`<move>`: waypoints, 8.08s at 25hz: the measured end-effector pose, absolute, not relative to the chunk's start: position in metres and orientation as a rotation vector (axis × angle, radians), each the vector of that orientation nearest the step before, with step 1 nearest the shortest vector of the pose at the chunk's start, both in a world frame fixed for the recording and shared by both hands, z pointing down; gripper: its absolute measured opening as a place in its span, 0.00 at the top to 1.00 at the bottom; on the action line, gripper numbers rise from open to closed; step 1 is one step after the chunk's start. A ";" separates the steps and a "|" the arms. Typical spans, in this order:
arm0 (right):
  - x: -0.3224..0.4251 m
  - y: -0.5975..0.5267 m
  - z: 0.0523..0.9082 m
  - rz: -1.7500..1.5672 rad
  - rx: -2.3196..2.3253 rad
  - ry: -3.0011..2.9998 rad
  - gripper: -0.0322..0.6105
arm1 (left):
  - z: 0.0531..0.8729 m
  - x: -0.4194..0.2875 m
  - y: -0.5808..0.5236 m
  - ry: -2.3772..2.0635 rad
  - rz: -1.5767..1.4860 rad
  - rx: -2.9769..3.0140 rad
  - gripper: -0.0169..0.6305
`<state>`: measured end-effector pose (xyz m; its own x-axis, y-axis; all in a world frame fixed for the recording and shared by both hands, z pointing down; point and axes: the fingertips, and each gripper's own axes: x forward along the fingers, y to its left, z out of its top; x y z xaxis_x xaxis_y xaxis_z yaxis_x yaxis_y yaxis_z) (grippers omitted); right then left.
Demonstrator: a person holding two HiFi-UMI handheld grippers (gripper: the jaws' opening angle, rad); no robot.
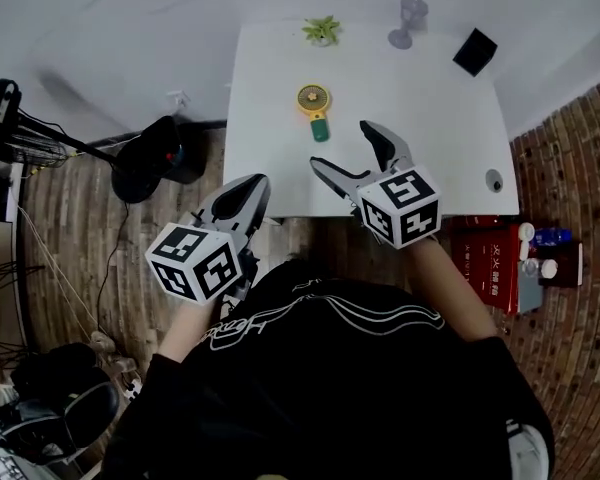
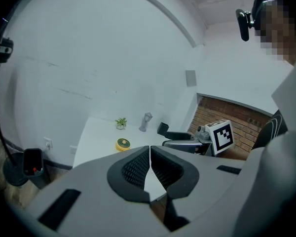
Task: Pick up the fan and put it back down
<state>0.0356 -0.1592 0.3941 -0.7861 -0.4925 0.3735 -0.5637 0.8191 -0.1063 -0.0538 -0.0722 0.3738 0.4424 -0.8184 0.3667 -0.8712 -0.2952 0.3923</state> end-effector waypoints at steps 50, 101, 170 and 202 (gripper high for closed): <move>-0.017 -0.286 0.582 0.561 1.054 -2.161 0.66 | 0.438 -0.178 -0.207 -1.266 0.221 2.112 0.92; 0.012 -0.188 0.406 0.444 1.080 -2.580 0.67 | 0.384 -0.134 -0.122 -1.295 0.124 2.198 0.92; 0.028 -0.206 0.405 0.378 1.198 -2.548 0.67 | 0.361 -0.106 -0.136 -1.184 0.094 2.297 0.92; 0.024 -0.267 0.578 0.569 1.115 -2.217 0.67 | 0.392 -0.139 -0.197 -1.187 0.176 2.258 0.92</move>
